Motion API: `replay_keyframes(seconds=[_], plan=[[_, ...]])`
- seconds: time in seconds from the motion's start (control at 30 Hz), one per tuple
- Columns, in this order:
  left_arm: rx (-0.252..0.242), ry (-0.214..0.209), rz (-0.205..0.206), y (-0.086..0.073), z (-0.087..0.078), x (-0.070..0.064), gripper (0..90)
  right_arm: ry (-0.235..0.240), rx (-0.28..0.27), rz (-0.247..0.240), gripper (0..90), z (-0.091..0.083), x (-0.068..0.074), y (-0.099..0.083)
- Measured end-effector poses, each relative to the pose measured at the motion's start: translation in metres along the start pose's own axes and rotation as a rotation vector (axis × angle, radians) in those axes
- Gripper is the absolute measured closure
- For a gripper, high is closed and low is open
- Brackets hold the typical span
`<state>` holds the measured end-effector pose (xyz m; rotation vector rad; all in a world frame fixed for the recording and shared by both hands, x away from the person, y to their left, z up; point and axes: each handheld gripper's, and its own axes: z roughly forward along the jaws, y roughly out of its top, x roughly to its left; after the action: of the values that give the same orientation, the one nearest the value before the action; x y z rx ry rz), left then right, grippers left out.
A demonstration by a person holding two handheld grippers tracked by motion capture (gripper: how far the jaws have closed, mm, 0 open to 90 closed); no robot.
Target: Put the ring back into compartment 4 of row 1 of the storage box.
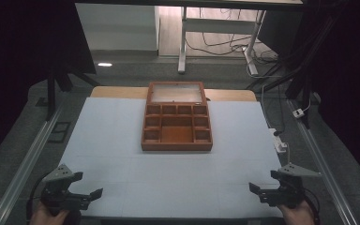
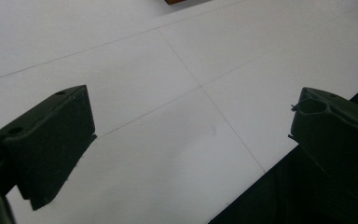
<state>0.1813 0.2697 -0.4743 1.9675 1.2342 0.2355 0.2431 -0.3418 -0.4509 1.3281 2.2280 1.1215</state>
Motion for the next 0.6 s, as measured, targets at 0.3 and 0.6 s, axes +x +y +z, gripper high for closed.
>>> replay_keyframes(seconds=[0.3, 0.6], plan=[[0.003, -0.004, 0.011, 0.0, 0.0, -0.001, 0.0, -0.014, 0.031, 0.008, 0.0, -0.003, 0.0, -0.01], [0.014, -0.014, 0.013, 0.0, 0.001, -0.001, 0.0, -0.042, 0.075, -0.003, 0.0, -0.006, 0.004, -0.013]])
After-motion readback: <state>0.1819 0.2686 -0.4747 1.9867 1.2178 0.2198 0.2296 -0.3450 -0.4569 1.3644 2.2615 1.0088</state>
